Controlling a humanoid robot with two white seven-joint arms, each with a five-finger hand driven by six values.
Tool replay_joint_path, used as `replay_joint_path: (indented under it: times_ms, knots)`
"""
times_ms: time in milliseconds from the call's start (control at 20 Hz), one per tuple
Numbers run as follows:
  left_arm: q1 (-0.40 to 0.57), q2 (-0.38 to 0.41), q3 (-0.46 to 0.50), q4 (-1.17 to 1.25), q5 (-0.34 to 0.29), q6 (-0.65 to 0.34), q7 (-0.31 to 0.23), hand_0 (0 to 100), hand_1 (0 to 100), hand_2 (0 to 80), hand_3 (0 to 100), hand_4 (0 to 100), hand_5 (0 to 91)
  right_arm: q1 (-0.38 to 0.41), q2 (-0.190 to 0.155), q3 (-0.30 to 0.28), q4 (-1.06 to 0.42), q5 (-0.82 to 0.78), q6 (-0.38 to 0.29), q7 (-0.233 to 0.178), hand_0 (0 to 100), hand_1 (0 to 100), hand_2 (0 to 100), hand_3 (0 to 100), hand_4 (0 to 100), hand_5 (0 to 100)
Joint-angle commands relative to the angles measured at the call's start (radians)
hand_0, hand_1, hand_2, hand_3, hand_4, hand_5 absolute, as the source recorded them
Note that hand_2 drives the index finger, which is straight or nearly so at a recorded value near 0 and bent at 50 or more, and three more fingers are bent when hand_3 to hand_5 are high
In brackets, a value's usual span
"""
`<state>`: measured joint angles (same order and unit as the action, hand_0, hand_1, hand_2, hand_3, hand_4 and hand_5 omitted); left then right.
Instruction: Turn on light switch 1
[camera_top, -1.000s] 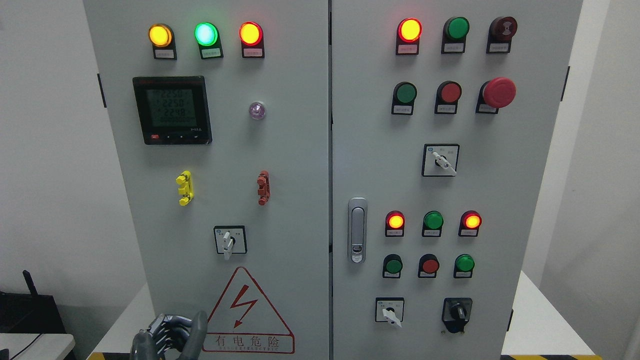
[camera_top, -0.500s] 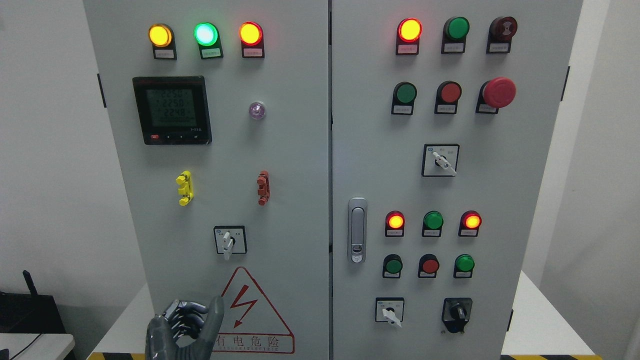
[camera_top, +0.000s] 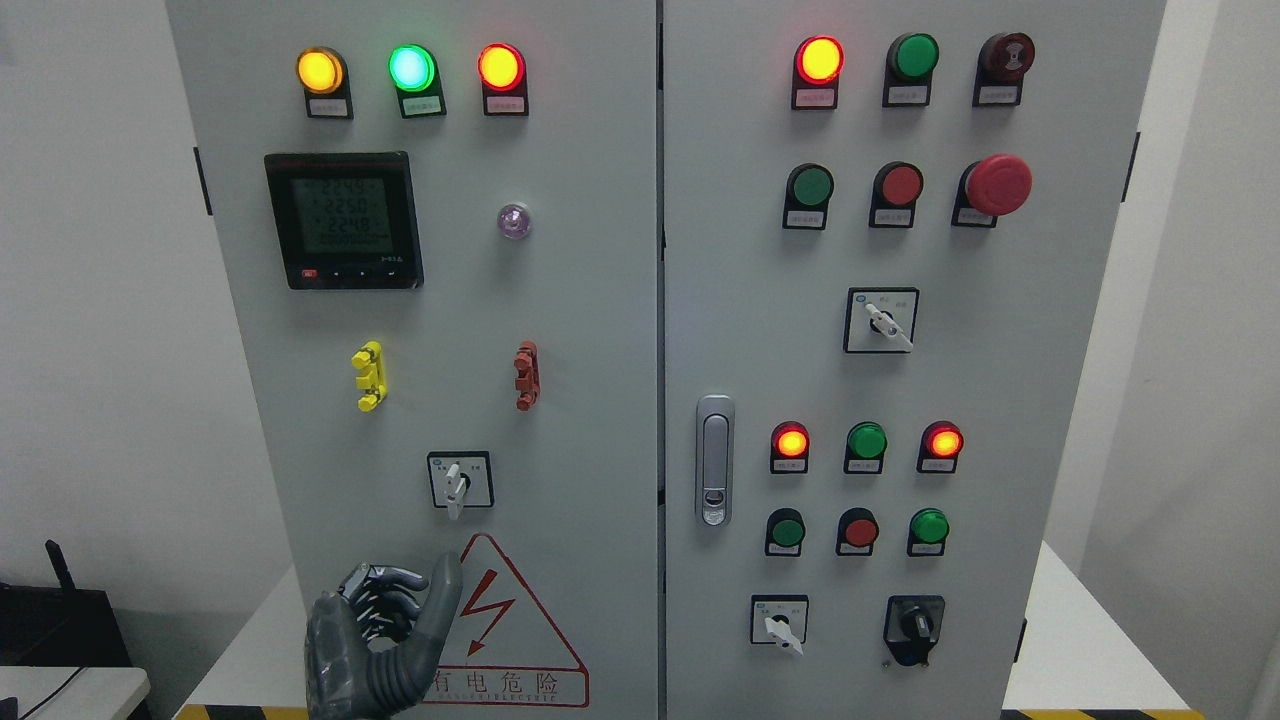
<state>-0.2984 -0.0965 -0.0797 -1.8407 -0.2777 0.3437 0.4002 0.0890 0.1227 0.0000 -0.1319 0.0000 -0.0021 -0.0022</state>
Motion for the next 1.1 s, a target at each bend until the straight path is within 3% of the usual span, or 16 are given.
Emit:
replay_joint_path:
  times_ms: [0,400,1050]
  knots:
    - [-0.037,-0.008,-0.023,0.006,-0.005,0.008,0.005,4,46,62.1,87,87,73.2,0.000,0.000,0.020,0.000,-0.026,0.001,0.001,12,39,0,0,0,0]
    - [-0.087,-0.008,-0.023,0.011,-0.008,0.063,0.022,5,47,61.9,88,87,73.3,0.000,0.000,0.020,0.000,-0.026,0.001,0.001,12,39,0,0,0,0]
    - [-0.107,-0.009,-0.022,0.028,-0.038,0.069,0.043,6,53,61.1,87,87,72.9,0.000,0.000,0.020,0.000,-0.026,0.001,0.001,12,39,0,0,0,0]
